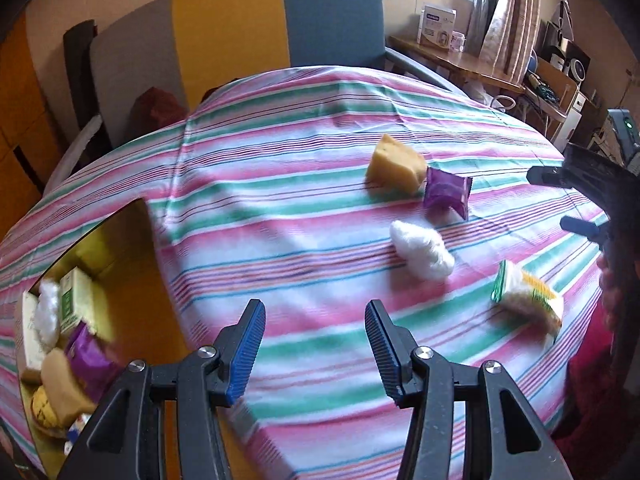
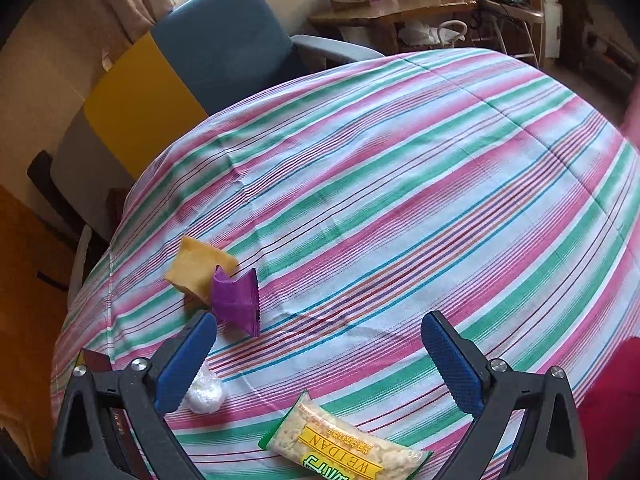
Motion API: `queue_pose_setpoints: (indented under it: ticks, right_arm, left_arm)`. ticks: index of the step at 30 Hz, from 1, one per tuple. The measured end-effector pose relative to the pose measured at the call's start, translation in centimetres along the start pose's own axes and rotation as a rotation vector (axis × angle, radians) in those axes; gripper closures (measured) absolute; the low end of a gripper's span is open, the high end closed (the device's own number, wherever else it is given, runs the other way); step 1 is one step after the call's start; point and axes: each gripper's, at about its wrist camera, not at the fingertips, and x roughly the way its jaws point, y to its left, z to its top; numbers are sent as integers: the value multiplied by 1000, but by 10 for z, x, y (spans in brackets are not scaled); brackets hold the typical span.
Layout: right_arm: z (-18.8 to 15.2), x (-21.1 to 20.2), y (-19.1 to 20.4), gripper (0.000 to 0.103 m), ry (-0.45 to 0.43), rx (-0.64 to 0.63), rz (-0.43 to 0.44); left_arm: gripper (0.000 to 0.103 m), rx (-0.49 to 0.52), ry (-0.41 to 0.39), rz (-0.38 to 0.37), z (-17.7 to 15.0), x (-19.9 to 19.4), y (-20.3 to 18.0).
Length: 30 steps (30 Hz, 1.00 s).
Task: Organize objects
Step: 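Move both grippers back toward the sponge and packet on the cloth, then grasp the yellow sponge with the left gripper while right gripper grasps the clear plastic bag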
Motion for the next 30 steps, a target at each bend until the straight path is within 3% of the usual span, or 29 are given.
queue_pose_setpoints:
  ticks: [6,11,14,18,23,27,30]
  right_arm:
    - [0,0,-6,0,14,52,42]
    - [-1,3,-11,0,45,98,89]
    - [-1,4,-11,0,51,105,101]
    - [-2,7,-11,0,70,112,121]
    - [-3,9,-9,0,83,113,139]
    - [-3,12,-11,0,93,129,145]
    - [-4,14,-12,0,98,134,144]
  left_arm:
    - [49,-32,49,-63,32,28,-10]
    - [39,-69,81,-120,64,57,-18]
    - [33,-157,110,-201,84,74,-18]
    - [27,-207,106,-230,110,97,-21]
    - [20,-236,105,-231,137,129,-32]
    - [20,-176,119,-174,151,155,-48]
    - [21,-144,147,-185,150,170,-52]
